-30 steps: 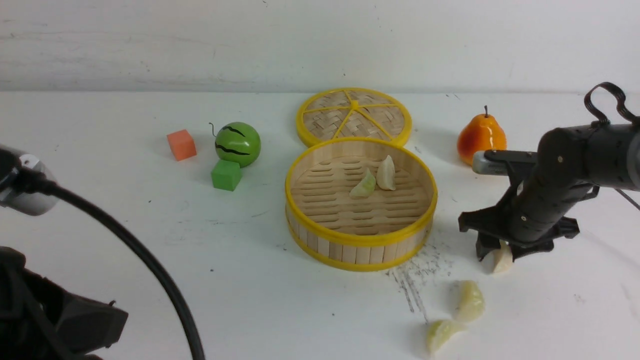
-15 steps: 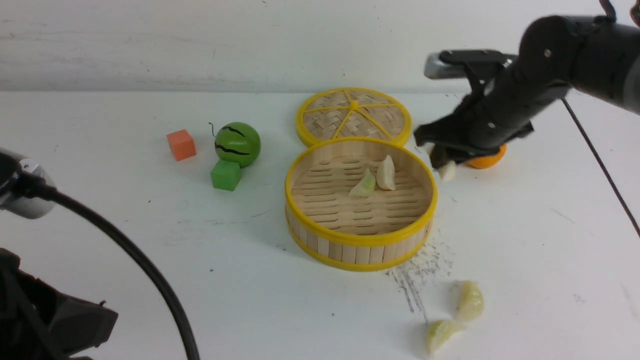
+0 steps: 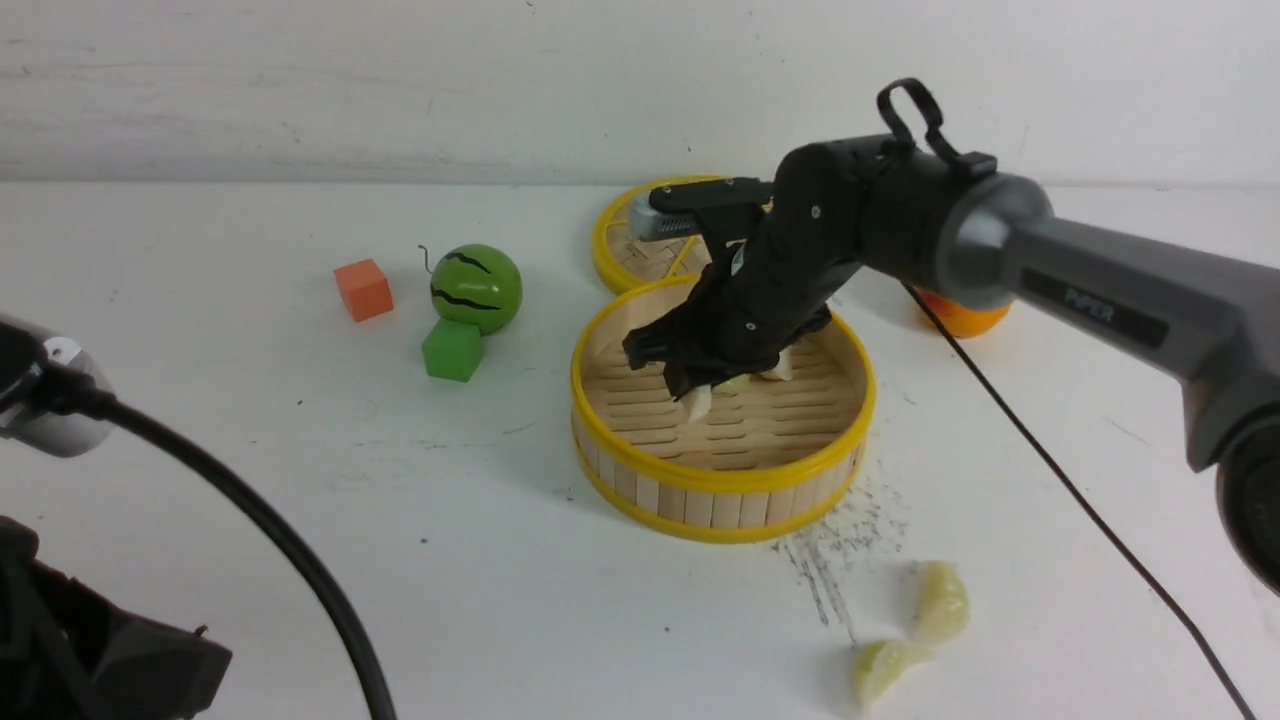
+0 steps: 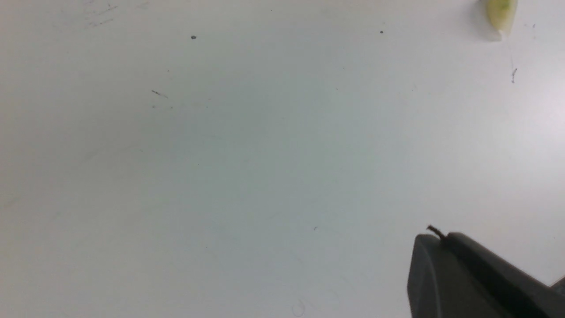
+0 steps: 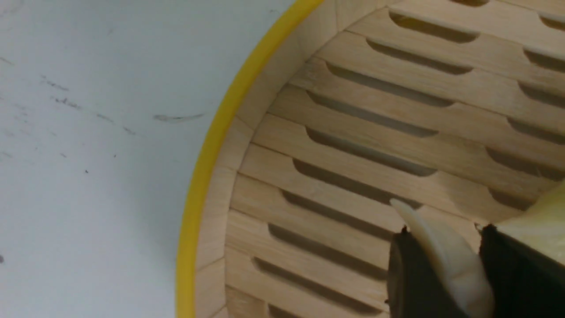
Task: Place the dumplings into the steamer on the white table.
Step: 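Place the dumpling in the bamboo steamer basket with the right gripper, then reach for and grasp a dumpling lying on the table beside the steamer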
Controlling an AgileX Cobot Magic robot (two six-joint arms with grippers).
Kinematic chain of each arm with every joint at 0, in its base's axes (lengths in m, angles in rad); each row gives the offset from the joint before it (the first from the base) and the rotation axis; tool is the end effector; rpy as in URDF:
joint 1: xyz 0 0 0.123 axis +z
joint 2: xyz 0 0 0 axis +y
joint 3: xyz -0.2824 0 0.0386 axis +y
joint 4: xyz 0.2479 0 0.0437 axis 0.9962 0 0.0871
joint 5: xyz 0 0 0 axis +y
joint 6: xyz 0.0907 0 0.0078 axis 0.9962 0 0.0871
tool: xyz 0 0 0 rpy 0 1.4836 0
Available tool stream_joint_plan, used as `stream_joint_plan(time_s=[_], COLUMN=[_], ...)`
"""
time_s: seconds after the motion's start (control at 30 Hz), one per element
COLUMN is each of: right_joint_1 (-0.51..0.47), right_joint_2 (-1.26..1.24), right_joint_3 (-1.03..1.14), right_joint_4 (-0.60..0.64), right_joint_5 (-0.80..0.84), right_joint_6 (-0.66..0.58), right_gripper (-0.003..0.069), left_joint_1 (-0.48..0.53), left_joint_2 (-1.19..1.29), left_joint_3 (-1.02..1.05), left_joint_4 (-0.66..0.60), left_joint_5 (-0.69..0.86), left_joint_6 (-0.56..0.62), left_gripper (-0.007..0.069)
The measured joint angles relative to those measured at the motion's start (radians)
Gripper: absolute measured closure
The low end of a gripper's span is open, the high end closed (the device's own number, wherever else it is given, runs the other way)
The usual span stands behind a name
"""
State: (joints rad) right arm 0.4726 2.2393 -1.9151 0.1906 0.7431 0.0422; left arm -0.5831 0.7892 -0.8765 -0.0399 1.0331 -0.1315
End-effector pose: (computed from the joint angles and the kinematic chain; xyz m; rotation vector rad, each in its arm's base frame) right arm 0.4444 0.2403 0.2085 -0.4232 2.5490 0.4147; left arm 0.1076 -0.0747 0.3469 0.5423 2.4029 -0.3688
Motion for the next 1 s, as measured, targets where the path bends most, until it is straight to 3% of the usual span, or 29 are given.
stream_joint_plan(time_s=[0.07,0.13,0.27,0.37,0.53,0.73,0.87,1.0], right_joint_1=[0.0,0.0,-0.001,-0.001,-0.001,-0.001,-0.012,-0.06], right_joint_2=[0.007,0.005,-0.046,-0.123,-0.265,-0.442,-0.603,-0.641], right_joint_3=[-0.001,-0.002,-0.003,-0.003,0.029,0.297,0.609,0.826], right_joint_4=[0.0,0.0,-0.001,-0.021,-0.091,-0.105,-0.121,-0.125], right_joint_5=[-0.007,0.003,0.087,0.202,0.436,0.455,0.267,0.048], right_joint_6=[0.002,0.021,0.021,-0.018,-0.106,-0.137,-0.022,0.133], right_gripper=[0.0403,0.0284,0.0127,0.0065,0.0095,0.0194,0.0236,0.0217], left_joint_1=[0.0,0.0,0.0,0.0,0.0,0.0,0.0,0.0], left_joint_2=[0.0,0.0,0.0,0.0,0.0,0.0,0.0,0.0], left_joint_3=[0.0,0.0,0.0,0.0,0.0,0.0,0.0,0.0], left_joint_4=[0.0,0.0,0.0,0.0,0.0,0.0,0.0,0.0], left_joint_5=[0.003,0.012,0.025,0.03,0.035,0.036,0.035,0.023], left_joint_6=[0.0,0.0,0.0,0.0,0.0,0.0,0.0,0.002], left_gripper=[0.0638,0.0638,0.0638,0.0635,0.0632,0.0629,0.0627,0.0622])
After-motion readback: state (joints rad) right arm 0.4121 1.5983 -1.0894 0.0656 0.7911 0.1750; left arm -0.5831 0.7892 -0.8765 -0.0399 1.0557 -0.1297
